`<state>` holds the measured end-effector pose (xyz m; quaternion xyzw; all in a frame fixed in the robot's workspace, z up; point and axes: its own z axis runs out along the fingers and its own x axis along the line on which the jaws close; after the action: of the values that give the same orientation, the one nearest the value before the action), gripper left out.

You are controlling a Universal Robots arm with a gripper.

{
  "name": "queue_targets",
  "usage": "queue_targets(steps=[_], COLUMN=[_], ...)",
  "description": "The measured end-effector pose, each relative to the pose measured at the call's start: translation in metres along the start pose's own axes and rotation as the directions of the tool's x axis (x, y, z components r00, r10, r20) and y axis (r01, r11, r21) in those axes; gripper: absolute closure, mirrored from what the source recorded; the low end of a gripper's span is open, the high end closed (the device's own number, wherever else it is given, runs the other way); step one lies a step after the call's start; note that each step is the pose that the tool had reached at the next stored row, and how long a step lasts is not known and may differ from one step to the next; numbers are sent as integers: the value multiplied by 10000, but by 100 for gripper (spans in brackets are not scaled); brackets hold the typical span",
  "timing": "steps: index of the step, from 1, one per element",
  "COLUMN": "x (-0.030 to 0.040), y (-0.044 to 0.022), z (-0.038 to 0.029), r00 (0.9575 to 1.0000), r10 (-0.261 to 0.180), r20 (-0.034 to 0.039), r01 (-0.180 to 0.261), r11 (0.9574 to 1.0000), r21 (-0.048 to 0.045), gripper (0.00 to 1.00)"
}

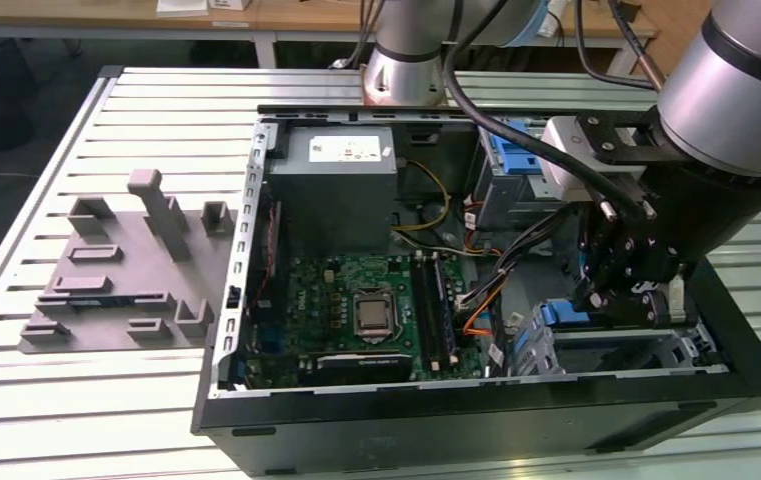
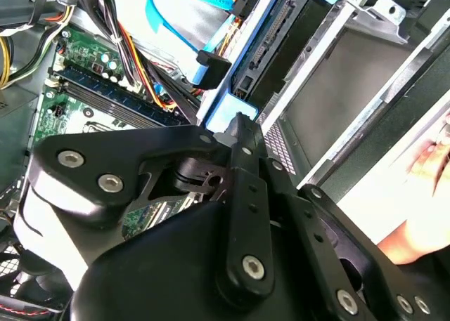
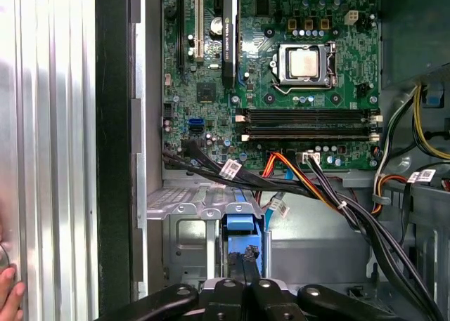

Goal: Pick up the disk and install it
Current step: 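Insert the disk into the insertion slot, then insert the first disk wire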

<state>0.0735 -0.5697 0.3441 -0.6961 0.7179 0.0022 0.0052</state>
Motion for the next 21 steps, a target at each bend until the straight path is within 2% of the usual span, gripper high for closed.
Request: queue_targets(steps=[17, 21], x=[0, -3], y=[-4, -86], z=[0, 1], r00=[10000, 10000], r10=[0, 0], r20=[-4, -3], r01=[0, 0], r11=[10000, 10000], r21=[0, 1], gripper=[89, 89])
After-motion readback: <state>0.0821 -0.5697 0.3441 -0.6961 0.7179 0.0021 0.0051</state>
